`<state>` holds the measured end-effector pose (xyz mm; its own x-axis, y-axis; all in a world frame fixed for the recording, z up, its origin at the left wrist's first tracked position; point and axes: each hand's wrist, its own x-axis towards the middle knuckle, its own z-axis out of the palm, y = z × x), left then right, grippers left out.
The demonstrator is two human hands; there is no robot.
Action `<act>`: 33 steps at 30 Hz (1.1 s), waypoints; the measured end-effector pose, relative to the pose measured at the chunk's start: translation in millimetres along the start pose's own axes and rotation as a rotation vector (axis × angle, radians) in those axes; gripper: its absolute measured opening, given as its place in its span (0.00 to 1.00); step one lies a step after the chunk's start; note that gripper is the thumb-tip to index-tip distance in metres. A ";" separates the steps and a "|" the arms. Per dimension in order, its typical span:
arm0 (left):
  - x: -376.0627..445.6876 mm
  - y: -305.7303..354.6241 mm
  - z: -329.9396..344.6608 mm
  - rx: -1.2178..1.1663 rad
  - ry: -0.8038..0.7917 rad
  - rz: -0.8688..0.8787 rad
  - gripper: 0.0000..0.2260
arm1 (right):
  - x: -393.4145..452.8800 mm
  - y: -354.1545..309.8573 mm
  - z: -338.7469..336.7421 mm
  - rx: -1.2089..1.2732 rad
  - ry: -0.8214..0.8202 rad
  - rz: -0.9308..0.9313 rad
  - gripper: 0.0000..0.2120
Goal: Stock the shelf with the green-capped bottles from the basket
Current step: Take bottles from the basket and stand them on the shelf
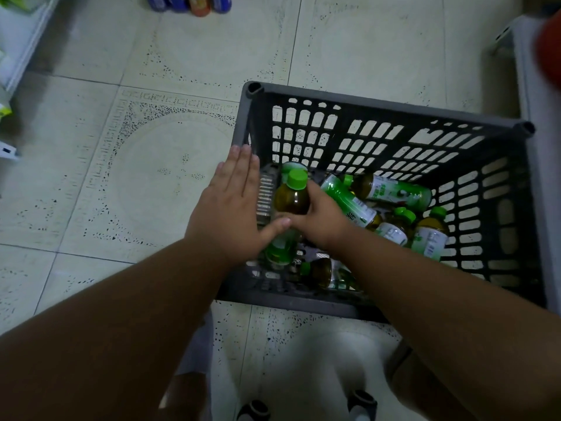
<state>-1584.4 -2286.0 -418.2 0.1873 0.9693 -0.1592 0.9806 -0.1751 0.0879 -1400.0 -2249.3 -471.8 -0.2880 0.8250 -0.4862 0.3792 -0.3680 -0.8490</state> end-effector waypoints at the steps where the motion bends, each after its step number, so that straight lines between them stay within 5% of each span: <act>1: 0.2 0.8 -1.9 0.032 -0.021 -0.006 0.49 | -3.9 -7.5 -5.8 -0.018 0.036 -0.001 0.29; 8: -9.2 12.5 -33.9 0.078 -0.185 -0.017 0.53 | -64.2 -74.3 -47.2 -0.120 0.184 -0.124 0.28; 18: -89.3 128.7 -135.6 -0.506 0.081 -0.013 0.47 | -212.2 -170.1 -106.0 -0.227 0.477 -0.407 0.27; 24: -111.6 194.1 -188.4 -0.608 0.215 0.083 0.40 | -295.0 -186.9 -137.2 -0.084 0.636 -0.498 0.31; 33: -120.4 283.4 -212.7 -0.753 0.184 0.360 0.45 | -396.8 -178.3 -178.9 -0.059 0.924 -0.459 0.27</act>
<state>-1341.2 -2415.6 -165.0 0.4040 0.9005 0.1607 0.5514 -0.3799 0.7427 -1196.0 -2434.3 -90.5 0.3625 0.8973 0.2520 0.4531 0.0665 -0.8890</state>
